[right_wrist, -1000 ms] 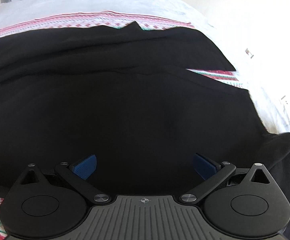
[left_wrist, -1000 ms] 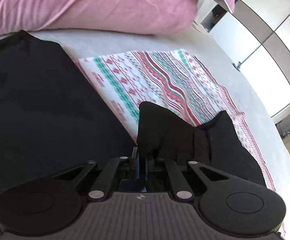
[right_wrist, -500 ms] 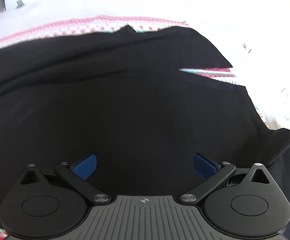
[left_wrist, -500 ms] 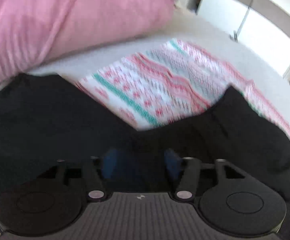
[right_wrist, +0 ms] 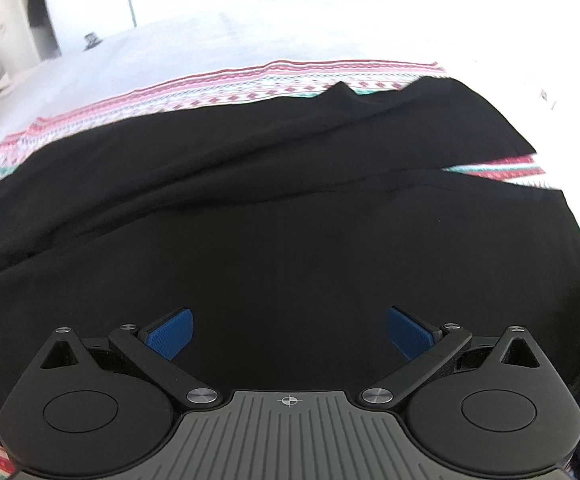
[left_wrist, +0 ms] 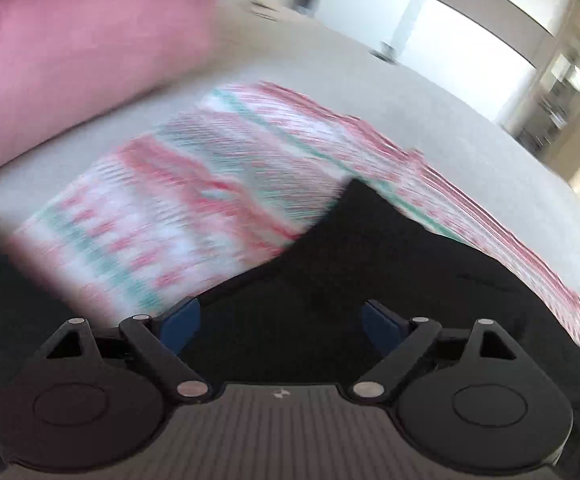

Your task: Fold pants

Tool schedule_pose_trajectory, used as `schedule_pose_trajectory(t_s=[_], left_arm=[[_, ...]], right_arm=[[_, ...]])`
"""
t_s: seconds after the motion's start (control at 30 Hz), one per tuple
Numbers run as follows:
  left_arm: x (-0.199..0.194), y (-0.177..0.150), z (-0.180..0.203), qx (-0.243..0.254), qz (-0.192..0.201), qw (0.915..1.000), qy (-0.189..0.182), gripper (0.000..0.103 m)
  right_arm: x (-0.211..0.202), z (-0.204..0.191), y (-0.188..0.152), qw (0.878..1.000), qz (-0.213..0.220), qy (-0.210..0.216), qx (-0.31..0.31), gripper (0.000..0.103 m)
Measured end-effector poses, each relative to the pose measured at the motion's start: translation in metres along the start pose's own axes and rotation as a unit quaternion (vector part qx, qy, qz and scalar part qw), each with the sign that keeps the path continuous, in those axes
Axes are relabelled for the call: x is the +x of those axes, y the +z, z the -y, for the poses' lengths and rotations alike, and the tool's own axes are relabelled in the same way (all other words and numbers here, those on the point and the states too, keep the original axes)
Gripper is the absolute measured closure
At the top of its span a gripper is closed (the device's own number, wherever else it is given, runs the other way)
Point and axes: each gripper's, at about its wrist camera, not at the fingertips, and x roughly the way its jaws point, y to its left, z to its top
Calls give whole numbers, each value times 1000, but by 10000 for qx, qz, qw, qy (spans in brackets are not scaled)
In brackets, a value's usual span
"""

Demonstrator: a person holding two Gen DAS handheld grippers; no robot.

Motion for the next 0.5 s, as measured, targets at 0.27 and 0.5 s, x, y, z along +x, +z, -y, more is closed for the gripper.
schedule_pose_trajectory(t_s=[0.27,0.5], left_arm=[[119,39,53,1420,-988,9844,322,10],[119,24,46,1005,-408,9941,-66,82]], right_arm=[[9,3,-3,9995,-235,140,-131,0],[10,6,9,9993,-137,334,-28,0]])
